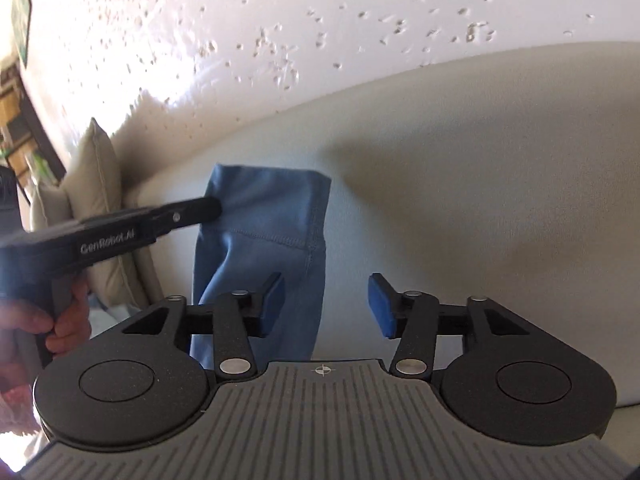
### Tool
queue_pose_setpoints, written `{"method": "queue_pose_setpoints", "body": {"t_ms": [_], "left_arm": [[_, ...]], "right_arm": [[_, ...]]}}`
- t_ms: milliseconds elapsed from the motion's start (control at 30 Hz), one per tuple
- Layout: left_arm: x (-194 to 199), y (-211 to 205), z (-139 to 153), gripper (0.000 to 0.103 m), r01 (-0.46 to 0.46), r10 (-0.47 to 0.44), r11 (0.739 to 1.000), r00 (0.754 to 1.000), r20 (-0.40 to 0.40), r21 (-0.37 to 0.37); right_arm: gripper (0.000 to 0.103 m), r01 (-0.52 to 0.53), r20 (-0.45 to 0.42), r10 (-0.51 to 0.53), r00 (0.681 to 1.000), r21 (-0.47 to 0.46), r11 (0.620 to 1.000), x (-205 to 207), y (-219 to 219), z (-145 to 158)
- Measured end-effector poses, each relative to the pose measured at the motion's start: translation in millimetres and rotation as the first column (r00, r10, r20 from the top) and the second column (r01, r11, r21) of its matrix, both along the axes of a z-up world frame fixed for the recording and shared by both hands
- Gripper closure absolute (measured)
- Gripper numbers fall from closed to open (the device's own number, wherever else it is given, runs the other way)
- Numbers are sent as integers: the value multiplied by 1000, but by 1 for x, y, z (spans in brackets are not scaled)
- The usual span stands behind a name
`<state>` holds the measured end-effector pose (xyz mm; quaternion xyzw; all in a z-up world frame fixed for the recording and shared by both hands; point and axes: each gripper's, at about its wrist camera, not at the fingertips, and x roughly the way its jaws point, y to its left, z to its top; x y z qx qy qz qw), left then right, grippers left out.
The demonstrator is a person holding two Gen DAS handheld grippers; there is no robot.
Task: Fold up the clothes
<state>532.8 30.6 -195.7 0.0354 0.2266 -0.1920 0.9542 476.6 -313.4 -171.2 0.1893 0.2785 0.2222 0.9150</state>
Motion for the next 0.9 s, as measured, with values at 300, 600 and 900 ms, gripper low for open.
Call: {"method": "queue_pose_setpoints", "body": {"t_ms": [300, 600, 900], "left_arm": [[-18, -14, 6, 100, -11, 11, 1000, 1000, 6, -2], [-37, -3, 23, 100, 52, -49, 998, 995, 85, -40], [-48, 9, 44, 100, 90, -81, 991, 992, 92, -99]], "right_arm": [[103, -68, -61, 68, 996, 14, 998, 29, 34, -4], [49, -88, 59, 90, 994, -51, 995, 27, 22, 29], [31, -141, 20, 140, 990, 219, 966, 33, 16, 8]]}}
